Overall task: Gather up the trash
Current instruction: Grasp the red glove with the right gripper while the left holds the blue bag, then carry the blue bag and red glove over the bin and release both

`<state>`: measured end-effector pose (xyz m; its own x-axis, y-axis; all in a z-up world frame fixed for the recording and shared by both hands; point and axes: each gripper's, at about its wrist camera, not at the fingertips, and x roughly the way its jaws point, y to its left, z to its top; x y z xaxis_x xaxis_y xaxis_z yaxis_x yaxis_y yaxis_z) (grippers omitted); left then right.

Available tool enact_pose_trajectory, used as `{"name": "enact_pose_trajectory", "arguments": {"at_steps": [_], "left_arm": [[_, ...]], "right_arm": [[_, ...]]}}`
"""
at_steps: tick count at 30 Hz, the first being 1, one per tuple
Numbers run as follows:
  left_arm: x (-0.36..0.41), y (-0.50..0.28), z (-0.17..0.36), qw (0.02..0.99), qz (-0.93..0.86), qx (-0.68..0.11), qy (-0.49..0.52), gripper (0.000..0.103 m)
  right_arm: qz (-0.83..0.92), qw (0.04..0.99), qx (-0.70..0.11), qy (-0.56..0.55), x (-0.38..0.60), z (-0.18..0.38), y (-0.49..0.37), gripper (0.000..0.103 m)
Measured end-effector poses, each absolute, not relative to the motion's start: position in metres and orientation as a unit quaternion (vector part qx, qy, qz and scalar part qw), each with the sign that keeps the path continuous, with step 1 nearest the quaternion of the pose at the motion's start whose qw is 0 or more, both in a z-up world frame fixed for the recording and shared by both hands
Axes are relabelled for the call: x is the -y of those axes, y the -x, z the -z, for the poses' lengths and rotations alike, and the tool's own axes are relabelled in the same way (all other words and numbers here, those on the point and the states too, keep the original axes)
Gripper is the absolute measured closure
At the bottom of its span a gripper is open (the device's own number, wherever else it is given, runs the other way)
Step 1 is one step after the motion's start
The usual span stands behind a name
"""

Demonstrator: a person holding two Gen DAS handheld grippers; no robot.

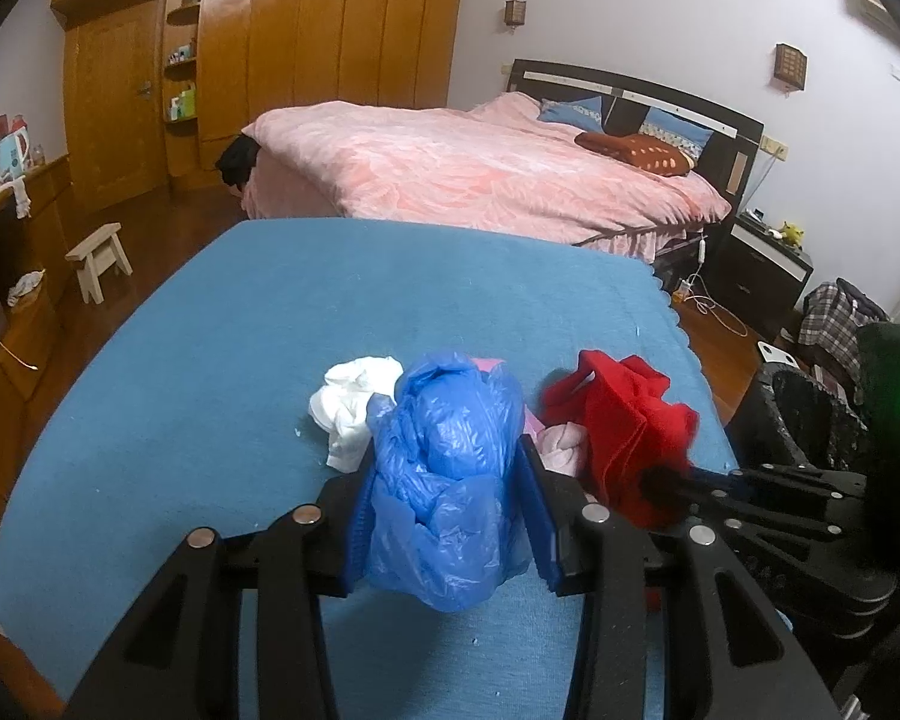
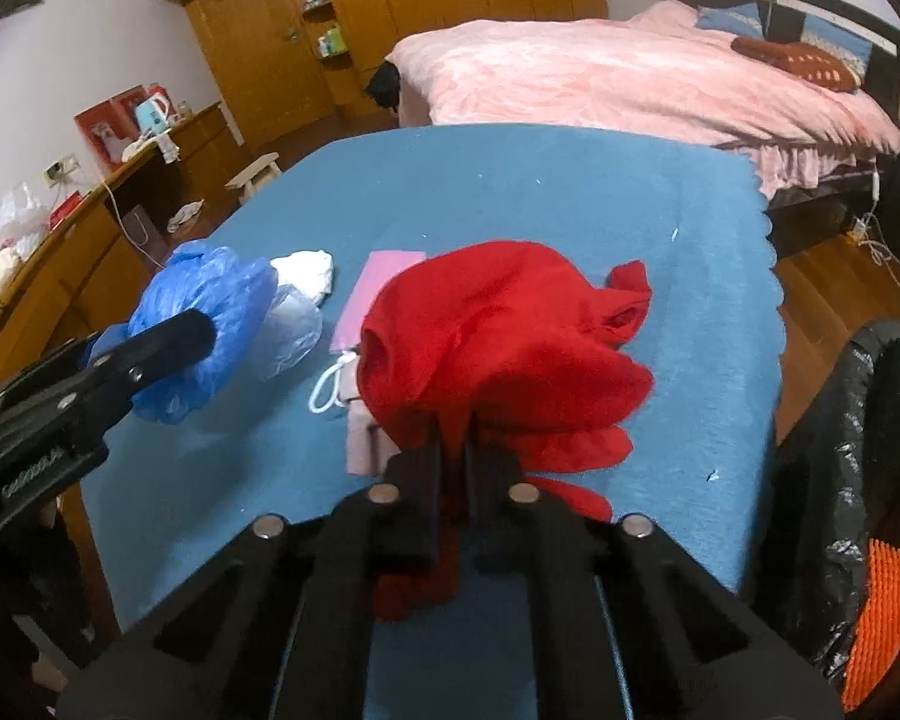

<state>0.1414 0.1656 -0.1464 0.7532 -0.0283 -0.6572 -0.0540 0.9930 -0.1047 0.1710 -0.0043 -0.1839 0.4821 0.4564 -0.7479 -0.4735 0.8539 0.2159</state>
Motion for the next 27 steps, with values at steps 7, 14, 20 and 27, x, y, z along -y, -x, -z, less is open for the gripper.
{"name": "enact_pose_trajectory", "arguments": {"at_steps": [7, 14, 20, 27], "left_arm": [[-0.159, -0.134, 0.137, 0.939, -0.003, -0.340, 0.059, 0.060], [-0.145, -0.128, 0.122, 0.944, 0.007, -0.327, 0.054, 0.060], [-0.129, -0.127, 0.107, 0.947, 0.016, -0.318, 0.049, 0.060], [-0.098, -0.127, 0.083, 0.950, 0.033, -0.308, 0.034, 0.060]], "right_arm": [[-0.273, 0.876, -0.399, 0.000, 0.021, 0.152, -0.160, 0.098], [-0.260, 0.890, -0.374, -0.009, 0.045, 0.124, -0.151, 0.098], [-0.248, 0.901, -0.356, -0.020, 0.068, 0.104, -0.143, 0.098], [-0.228, 0.913, -0.337, -0.034, 0.099, 0.087, -0.136, 0.098]]}}
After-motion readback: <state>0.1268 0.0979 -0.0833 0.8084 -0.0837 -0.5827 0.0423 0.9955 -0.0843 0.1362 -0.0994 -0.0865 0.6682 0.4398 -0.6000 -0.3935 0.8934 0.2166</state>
